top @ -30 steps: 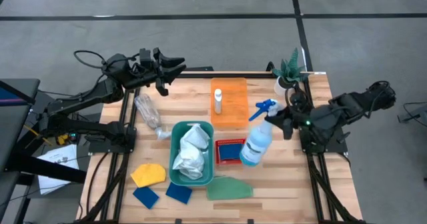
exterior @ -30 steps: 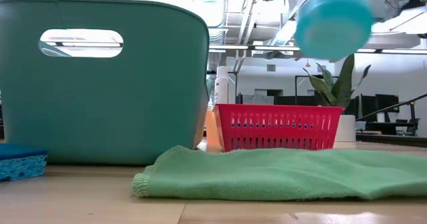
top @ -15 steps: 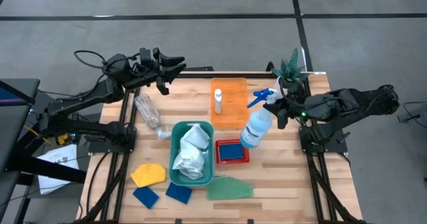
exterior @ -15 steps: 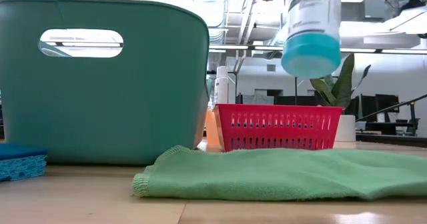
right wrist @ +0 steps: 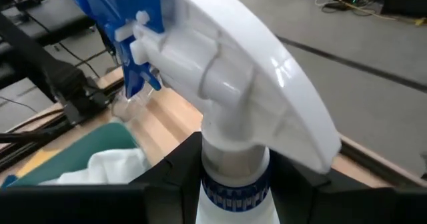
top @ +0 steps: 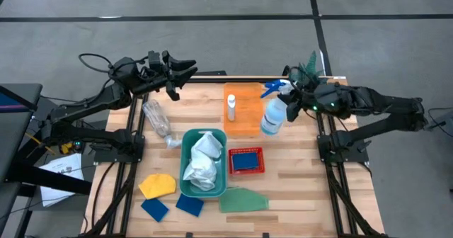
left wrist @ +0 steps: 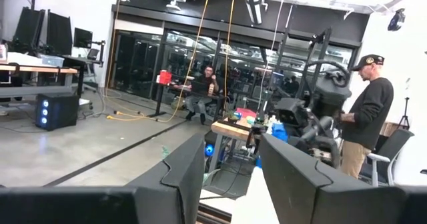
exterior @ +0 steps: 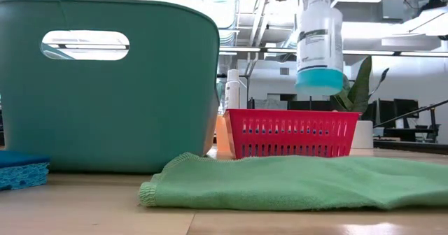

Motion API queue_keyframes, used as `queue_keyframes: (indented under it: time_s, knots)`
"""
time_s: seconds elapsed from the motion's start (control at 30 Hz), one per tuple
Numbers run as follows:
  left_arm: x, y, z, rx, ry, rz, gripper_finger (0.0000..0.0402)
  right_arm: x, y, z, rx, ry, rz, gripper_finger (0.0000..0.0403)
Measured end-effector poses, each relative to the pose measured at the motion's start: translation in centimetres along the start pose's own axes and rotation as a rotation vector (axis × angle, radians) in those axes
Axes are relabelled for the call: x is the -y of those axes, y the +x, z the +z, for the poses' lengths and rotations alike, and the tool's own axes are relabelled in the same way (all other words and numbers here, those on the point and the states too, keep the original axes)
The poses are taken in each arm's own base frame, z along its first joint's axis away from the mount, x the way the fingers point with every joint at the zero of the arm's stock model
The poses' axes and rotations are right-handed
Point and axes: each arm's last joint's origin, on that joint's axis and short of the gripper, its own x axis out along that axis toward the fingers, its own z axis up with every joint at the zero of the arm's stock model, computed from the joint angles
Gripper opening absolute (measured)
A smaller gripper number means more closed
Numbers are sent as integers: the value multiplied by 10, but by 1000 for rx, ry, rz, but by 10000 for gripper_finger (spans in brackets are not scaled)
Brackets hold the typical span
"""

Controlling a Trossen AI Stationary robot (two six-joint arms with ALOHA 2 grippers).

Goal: Pick & Place Kitchen Items
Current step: Put the blue spray bottle into the orange bin

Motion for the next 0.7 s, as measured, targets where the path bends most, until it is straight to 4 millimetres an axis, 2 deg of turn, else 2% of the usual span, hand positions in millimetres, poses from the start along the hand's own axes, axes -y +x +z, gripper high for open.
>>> queue_keyframes:
  time_s: [0.37, 0.7]
  knots:
    - [0, 0, 0, 0, 0, 0, 140, 12, 58, 18, -20, -137, 31, 128]
    - [3, 0, 0, -2, -3, -15, 140, 42, 75, 40, 53, -135, 51, 128]
